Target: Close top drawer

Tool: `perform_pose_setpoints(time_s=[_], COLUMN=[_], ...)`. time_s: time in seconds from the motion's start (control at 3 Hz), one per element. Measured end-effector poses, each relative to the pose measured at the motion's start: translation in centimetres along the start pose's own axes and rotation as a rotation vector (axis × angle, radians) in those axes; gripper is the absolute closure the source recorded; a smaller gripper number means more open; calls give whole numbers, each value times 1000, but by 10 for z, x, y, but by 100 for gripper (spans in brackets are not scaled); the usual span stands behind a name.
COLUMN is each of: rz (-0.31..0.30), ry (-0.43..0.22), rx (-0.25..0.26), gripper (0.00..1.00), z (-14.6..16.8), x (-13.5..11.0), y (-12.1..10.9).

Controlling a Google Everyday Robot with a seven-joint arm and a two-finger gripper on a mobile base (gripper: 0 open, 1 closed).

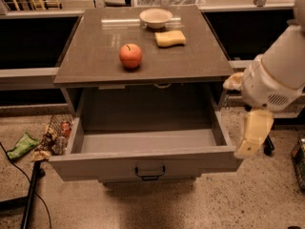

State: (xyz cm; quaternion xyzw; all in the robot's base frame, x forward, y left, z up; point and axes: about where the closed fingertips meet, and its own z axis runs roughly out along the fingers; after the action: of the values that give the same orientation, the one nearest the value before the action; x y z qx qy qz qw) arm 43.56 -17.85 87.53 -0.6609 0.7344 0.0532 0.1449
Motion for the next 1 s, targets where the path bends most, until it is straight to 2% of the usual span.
perform_pose_setpoints(time_s=[0.33, 0.67, 1.0], rz=[47, 86, 87], ry=[-42, -68, -67], rx=[-83, -125, -128], gripper=[27, 50, 73], z=[68, 102, 104], x=[14, 25, 25], y=[31, 49, 51])
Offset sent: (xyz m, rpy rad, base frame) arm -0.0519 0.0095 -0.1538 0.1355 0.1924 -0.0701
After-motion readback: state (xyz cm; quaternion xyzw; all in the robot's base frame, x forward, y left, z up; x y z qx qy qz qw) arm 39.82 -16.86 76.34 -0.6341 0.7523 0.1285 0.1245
